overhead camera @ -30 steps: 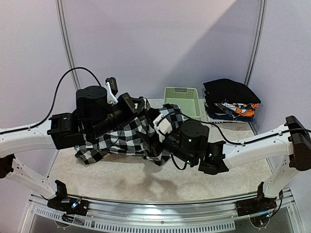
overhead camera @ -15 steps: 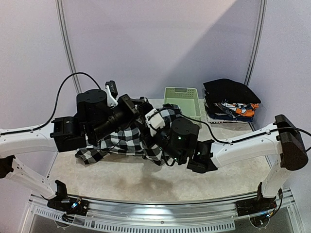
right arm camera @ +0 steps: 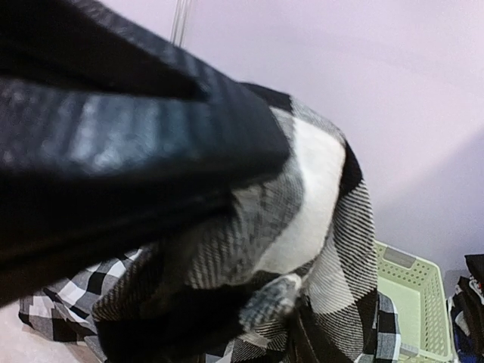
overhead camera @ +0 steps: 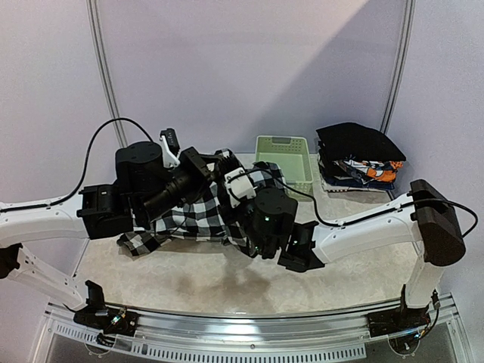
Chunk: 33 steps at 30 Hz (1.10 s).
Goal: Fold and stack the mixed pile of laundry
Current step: Pass from the left arm to the right, then adjust the flattened shirt at the center of the board.
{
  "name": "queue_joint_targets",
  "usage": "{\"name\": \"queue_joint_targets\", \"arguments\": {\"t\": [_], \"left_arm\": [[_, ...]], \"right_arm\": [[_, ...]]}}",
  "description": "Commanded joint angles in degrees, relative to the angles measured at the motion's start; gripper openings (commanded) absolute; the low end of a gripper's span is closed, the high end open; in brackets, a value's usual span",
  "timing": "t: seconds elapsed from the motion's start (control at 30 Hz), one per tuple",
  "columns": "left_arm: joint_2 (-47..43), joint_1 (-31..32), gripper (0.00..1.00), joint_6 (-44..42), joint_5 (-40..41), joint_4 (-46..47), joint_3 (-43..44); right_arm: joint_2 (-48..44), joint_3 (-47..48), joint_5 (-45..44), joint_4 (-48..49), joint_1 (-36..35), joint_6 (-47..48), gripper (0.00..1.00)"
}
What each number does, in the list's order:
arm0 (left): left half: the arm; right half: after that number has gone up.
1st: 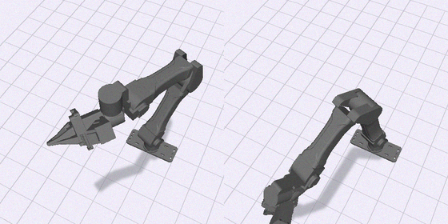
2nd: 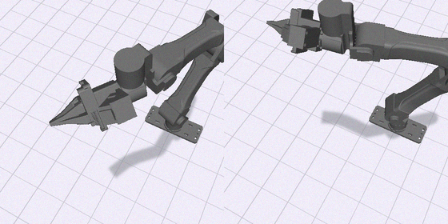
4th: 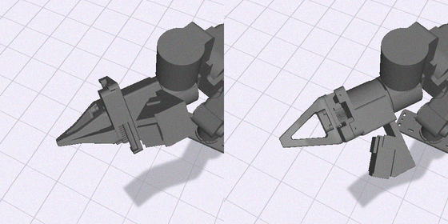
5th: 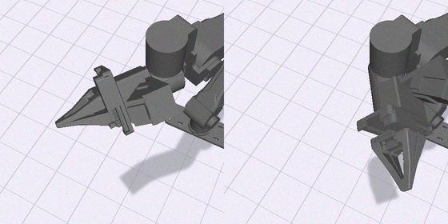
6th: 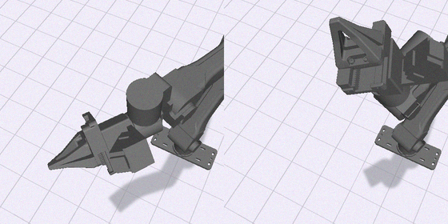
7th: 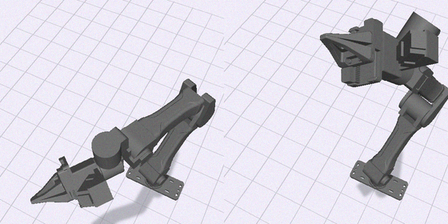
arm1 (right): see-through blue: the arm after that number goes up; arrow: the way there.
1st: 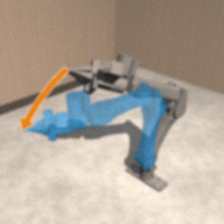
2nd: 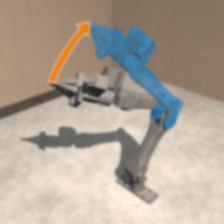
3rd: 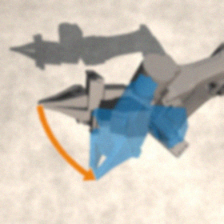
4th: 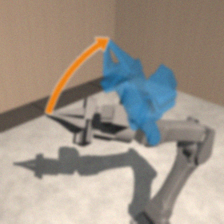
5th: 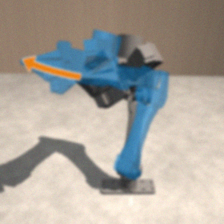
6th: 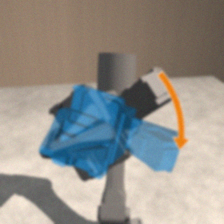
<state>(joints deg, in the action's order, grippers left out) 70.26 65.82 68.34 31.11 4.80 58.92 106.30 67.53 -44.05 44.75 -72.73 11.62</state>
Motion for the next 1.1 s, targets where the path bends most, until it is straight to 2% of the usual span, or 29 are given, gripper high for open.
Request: {"name": "queue_joint_targets", "arguments": {"t": [0.0,0.1,0.2,0.37,0.4,0.47,0.53,0.63,0.7,0.87,0.97,1.07], "left_arm": [[-1.3,0.0,0.0,0.9,1.1,1.6,-1.4],[-1.6,0.0,0.0,1.5,1.5,1.6,-1.9],[-2.0,0.0,0.0,1.8,2.1,1.5,-2.4],[-3.3,-0.1,0.02,-0.6,4.1,-1.2,-2.0],[-3.8,-0.2,0.07,-1.7,4.7,-2.5,-1.7],[-5.4,-0.6,0.25,-4.8,5.5,-4.5,-1.5],[-7.2,-1.2,0.53,-8.7,6.0,-8.6,-1.6],[-9.7,-2.2,0.84,-14.9,7.3,-14.7,-1.5],[-11.9,-2.7,0.93,-19.7,8.7,-19.4,-1.8],[-17.1,-3.1,0.9,-26.0,14.6,-35.8,-3.8],[-19.6,-3.1,0.87,-21.1,19.6,-48.9,-5.9],[-21.5,-3.2,0.84,-14.4,20.2,-58.9,-8.5]], "right_arm": [[0.8,0.2,-2.8,4.8,-0.9,2.8,0.32],[0.4,-0.8,-1.2,6.1,-1.2,4.1,0.19],[-1.1,-2.3,3.2,5.4,-1.4,4.7,0.0],[-6.2,-5.3,7.0,-1.8,-1.8,2.7,0.0],[-7.4,-6.4,7.6,-3.6,-1.8,1.9,0.0],[-10.9,-9.0,8.8,-7.6,-1.8,0.2,0.0],[-15.7,-10.3,10.5,-14.1,-1.8,-0.9,0.0],[-23.4,-10.8,12.9,-25.4,-1.7,-2.1,0.0],[-28.0,-11.2,13.4,-32.2,-1.8,-2.5,0.0],[-40.3,-13.5,10.6,-43.0,-1.6,-3.6,0.0],[-45.7,-14.8,8.6,-47.1,-1.5,-3.8,0.0],[-49.1,-16.0,6.8,-48.6,-1.4,-3.5,0.0]]}}
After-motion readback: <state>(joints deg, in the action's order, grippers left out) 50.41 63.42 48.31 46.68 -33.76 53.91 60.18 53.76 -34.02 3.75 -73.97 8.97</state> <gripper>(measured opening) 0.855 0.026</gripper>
